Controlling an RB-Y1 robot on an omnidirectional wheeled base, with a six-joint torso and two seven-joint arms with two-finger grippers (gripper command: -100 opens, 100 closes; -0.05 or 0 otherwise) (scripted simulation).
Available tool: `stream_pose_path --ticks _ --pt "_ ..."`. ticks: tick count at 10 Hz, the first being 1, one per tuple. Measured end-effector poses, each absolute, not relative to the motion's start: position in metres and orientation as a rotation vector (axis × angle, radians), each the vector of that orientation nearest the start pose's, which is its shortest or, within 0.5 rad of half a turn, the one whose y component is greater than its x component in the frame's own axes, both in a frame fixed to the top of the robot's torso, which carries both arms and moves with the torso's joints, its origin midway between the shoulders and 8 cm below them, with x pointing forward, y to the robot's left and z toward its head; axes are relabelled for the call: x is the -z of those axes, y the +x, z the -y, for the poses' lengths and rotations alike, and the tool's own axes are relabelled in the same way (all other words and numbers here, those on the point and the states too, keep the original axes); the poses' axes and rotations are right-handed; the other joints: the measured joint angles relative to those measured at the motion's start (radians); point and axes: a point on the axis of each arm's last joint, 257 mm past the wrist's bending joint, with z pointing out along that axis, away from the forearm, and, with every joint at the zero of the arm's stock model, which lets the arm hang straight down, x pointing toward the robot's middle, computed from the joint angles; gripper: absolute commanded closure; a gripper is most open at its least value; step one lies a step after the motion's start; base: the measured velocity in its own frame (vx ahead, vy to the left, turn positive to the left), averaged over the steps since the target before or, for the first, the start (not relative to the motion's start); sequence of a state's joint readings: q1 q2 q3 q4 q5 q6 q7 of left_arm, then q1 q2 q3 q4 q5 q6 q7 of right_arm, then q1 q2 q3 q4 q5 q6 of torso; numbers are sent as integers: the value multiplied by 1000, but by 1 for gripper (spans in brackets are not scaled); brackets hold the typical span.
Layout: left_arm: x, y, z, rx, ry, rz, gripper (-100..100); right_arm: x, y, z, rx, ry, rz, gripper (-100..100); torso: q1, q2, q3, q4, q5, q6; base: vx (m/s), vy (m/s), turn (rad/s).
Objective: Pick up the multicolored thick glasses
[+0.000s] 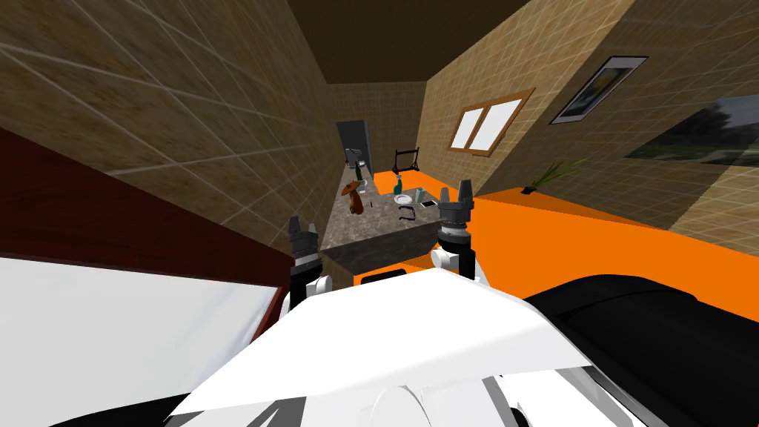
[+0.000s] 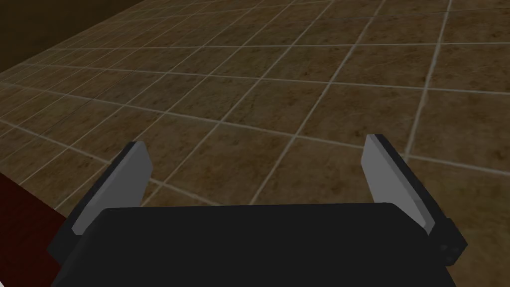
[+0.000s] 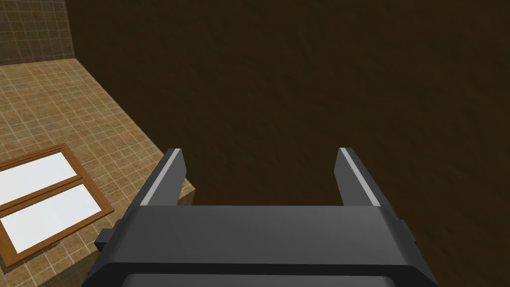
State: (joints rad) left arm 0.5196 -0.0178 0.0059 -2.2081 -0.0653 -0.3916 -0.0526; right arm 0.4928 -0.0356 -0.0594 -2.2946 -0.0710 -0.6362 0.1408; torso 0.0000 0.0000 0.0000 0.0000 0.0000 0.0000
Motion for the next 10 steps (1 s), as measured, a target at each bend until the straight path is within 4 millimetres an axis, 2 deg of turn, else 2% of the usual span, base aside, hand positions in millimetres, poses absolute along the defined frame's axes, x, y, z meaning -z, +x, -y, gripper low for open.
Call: stream_pose_path --ticks 4,10 --pt "38 371 -286 1151 -765 -785 0 -27 325 282 -1164 442 -665 -100 -4 11 6 2 -1 0 -163 -61 71" --pt "38 371 -286 1151 -766 -785 0 44 341 273 -1112 396 -901 -100 -5 8 5 2 -1 0 -123 -54 106"
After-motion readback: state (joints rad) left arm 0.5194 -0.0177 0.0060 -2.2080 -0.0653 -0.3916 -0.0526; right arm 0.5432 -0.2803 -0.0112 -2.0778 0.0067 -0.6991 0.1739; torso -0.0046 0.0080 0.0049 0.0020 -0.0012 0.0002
